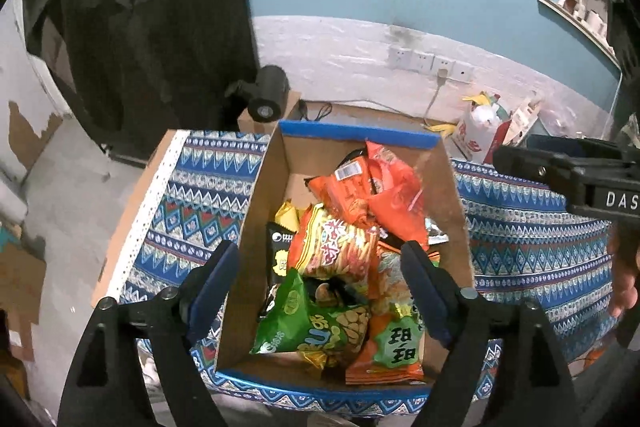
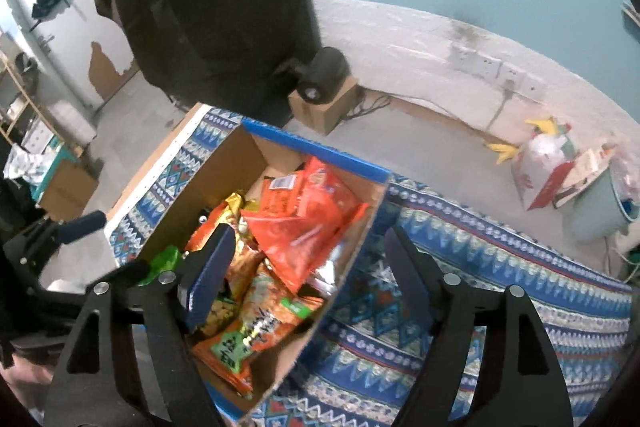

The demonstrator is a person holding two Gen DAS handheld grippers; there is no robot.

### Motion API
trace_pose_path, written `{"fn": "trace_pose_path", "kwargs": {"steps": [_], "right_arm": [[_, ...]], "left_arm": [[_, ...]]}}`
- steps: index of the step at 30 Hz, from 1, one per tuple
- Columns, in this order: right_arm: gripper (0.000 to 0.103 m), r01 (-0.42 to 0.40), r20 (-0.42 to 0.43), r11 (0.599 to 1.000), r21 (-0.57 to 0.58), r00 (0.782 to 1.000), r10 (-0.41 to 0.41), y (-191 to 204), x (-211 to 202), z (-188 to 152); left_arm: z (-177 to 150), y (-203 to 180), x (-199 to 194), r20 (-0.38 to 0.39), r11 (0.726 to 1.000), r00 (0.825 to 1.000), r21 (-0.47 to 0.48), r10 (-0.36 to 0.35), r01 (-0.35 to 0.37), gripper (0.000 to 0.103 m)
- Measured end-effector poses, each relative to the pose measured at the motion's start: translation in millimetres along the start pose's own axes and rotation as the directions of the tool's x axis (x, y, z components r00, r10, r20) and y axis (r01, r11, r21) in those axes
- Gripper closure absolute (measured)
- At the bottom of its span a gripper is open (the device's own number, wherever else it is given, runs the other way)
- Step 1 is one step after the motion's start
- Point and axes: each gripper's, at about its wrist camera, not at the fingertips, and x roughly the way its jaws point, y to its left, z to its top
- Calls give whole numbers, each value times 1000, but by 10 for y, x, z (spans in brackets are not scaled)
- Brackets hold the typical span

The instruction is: Organize snacks

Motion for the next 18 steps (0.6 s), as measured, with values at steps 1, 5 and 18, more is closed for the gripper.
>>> {"fn": "trace_pose_path", "kwargs": {"steps": [1,5,18], "right_arm": [[26,5,2,1000,-2,1000,-5,-13,-28,-13],[26,35,29,999,-21,999,-34,-57,-189,-83],[25,79,74,996,-36,994,-76,-246,-522,-405]], "left_arm": [[8,-15,-21,7,1000,1000,3,5,-5,15],[21,-99,-111,26,1000,1000,22,16,-16,14],[39,-247,-242,45,1000,999,20,23,-24,8]]}}
